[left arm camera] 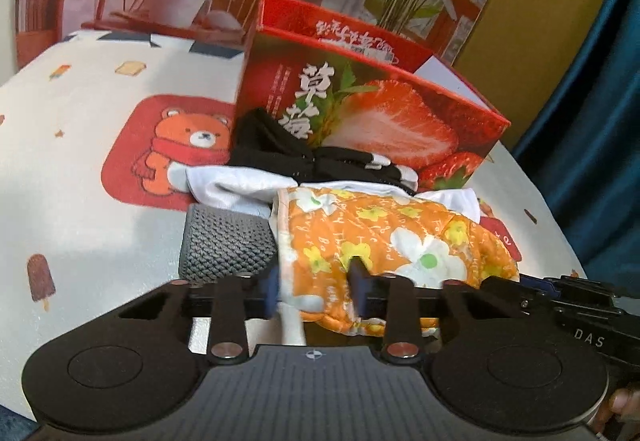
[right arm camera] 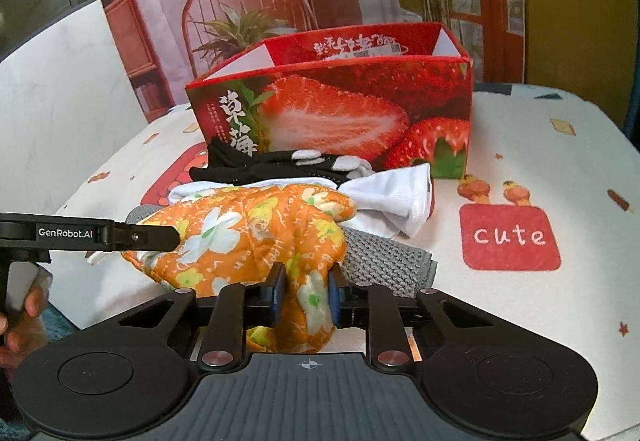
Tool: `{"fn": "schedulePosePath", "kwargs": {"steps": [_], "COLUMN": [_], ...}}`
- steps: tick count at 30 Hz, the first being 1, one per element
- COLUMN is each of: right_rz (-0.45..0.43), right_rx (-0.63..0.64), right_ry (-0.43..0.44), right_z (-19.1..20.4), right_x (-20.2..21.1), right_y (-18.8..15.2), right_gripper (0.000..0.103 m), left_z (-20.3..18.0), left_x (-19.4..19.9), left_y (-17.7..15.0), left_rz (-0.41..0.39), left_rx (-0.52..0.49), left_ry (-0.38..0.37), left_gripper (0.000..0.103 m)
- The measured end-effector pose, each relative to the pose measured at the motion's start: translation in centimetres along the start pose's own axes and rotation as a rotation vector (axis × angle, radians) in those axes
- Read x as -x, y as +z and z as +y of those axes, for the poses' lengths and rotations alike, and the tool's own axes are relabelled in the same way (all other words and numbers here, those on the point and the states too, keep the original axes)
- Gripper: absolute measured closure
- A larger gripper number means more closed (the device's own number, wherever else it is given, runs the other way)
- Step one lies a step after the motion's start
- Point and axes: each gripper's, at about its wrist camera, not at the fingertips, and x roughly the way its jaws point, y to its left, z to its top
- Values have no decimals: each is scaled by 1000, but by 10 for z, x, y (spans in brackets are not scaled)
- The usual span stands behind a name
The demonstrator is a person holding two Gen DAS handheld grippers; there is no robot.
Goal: Organize soft objects
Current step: 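Close both grippers on the orange floral cloth, then lift the orange floral cloth with both grippers and carry it into the red box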
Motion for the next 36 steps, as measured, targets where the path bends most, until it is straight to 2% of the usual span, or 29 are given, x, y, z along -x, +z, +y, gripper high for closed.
{"fn": "schedulePosePath", "kwargs": {"steps": [2,5,10,13,22,29,36], "right_rz": [-14,-40,-106,-124,-196,-275,-308], "right_rx": [17,45,91,44,82,112,105], "right_ry": [-4,-11,-24,18,20,35,73], "right_z": [2,4,9,5,8,6,1], "right_x": [2,6,16,21,28,38,37], "right_y": [1,1,5,11,31,57,98], "right_gripper": [87,89,90,91,91,91,91], "left_z": [0,-3,-16,-21,-35,-40,-52], "left_x": [4,11,27,35,47,61,56], "left_y": [0,1,3,5,18,46,94], "left_rz": [-16,-48,-124,-164,-246,-292,-317], "left_rx": [0,-24,-103,-134,-215,-223,-246], "left_ry": [-3,-2,7,16,31,-24,-56], "left_gripper": [79,83,85,86,86,86,87]}}
